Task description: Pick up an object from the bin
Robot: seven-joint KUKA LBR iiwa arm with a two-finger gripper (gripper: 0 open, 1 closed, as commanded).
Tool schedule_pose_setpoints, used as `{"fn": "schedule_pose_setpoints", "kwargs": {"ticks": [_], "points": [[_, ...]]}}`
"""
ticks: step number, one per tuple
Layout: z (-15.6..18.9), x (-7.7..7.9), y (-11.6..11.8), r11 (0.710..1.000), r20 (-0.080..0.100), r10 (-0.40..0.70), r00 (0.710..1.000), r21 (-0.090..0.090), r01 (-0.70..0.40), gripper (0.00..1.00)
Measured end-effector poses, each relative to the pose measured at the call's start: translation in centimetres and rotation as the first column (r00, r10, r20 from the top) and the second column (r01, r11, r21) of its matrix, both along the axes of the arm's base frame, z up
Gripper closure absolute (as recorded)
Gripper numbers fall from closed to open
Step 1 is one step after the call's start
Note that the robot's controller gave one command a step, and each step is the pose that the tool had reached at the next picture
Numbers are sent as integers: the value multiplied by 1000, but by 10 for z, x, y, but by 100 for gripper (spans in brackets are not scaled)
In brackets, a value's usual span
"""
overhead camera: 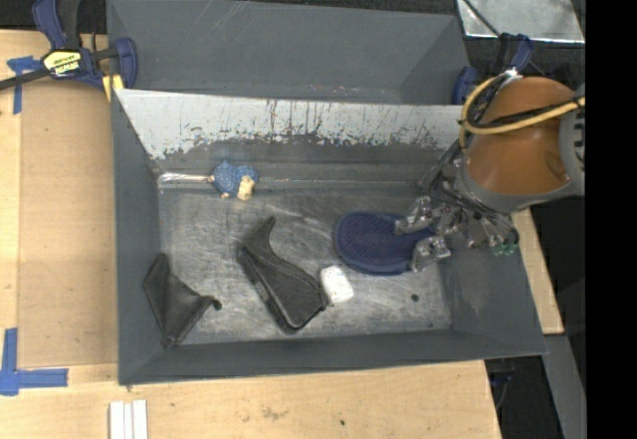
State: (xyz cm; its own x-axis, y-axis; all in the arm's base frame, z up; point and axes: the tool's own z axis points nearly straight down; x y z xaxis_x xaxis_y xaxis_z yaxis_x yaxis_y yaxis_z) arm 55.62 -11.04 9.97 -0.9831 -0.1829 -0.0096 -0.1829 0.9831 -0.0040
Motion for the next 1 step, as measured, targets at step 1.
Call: {"fn": "schedule_pose_setpoints", "kwargs": {"ticks": [1], "points": [[113, 8, -8, 999, 3, -33, 999, -1, 33, 100]]}}
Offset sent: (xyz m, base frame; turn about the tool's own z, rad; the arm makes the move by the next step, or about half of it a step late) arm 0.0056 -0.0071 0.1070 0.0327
